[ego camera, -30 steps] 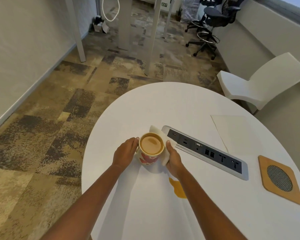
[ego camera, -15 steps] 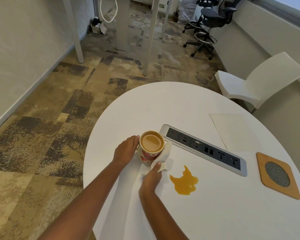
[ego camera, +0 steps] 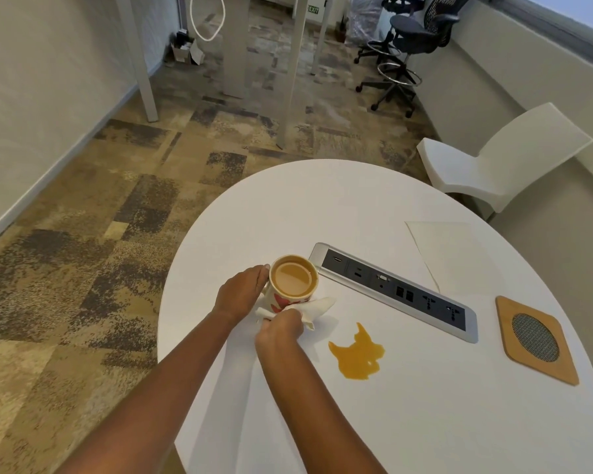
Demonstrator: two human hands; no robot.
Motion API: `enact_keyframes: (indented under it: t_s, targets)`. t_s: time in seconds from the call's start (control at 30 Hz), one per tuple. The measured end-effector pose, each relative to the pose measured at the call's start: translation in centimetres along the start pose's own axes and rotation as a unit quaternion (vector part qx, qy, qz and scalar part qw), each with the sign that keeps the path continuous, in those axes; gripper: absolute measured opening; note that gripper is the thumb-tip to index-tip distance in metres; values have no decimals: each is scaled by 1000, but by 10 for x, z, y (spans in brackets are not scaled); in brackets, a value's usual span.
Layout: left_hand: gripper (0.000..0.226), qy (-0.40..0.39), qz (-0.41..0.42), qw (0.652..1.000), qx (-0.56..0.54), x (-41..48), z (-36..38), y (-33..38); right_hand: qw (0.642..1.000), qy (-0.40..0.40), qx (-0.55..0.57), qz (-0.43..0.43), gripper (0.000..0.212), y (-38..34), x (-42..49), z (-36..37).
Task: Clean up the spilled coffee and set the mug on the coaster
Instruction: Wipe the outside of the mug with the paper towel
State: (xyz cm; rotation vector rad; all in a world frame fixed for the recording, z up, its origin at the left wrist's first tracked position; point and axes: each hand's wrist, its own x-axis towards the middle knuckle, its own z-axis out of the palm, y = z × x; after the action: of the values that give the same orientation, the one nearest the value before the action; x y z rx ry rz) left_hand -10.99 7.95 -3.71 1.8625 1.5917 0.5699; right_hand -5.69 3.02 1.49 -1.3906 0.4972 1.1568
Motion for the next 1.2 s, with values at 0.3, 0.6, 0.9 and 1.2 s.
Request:
enact_keyframes:
  t_s: [0.3,0.6,0.9,1.2]
  targets:
    - [47,-47,-5,999,8,3,-5,-1,992,-121,-18,25,21,-6,-1,-2]
    - [47,-39,-11,999,18,2,-4,0,977,-191,12,100,32,-68,22,-19]
    - [45,-12,-19,999,-28,-1,0,0,902,-278,-323,-66,40,-100,46,6]
    - [42,28,-36,993,-108,-1,11,-3,768,-393,-505,-8,30,-123,88,44]
